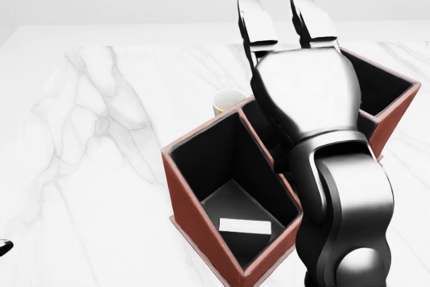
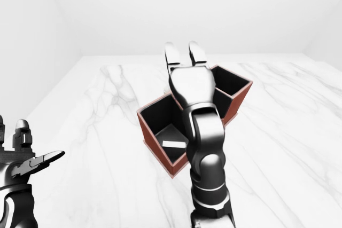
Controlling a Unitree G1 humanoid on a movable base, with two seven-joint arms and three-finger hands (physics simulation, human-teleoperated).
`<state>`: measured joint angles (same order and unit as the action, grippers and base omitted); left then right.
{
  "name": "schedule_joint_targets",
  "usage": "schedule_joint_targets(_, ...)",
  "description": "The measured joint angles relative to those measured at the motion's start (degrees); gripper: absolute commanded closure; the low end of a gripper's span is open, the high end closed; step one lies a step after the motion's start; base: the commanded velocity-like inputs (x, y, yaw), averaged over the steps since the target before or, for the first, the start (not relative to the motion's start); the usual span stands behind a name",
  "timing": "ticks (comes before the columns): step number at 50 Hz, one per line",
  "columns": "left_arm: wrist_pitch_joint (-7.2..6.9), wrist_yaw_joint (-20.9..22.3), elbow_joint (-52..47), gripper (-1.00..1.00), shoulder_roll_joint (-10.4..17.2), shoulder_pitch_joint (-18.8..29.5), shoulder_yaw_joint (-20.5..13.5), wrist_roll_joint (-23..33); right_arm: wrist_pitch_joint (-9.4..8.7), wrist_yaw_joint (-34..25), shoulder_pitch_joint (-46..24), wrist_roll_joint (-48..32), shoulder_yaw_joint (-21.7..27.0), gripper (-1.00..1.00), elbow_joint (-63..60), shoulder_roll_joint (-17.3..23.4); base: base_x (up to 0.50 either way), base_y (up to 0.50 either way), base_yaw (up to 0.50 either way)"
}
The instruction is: Pick up the book and place it in the left compartment of the caddy.
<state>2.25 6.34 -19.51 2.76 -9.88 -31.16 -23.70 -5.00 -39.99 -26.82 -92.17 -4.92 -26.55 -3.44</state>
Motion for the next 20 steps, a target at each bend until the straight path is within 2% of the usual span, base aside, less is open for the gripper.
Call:
schedule_joint_targets(6, -0.01, 0.0, -0.1, -1.0, -0.1, 0.0, 0.0, 0.0, 0.0, 0.0, -4.5, -6.9, 1.4, -1.0, -10.5, -2.5, 0.0, 0.0, 0.0)
schedule_joint_targets(15, 0.19, 0.1, 0.0, -1.0, -0.2, -0.1, 0.2, 0.2, 0.0, 0.0, -9.7, -14.7, 5.7, -1.0, -23.3, -12.7, 0.0, 0.0, 0.0)
schedule_joint_targets(20, 0.19, 0.1, 0.0, -1.0, -0.1, -0.1, 0.1, 0.2, 0.0, 0.0, -11.5, -17.2, 6.6, -1.0, -27.3, -15.6, 0.0, 0.0, 0.0)
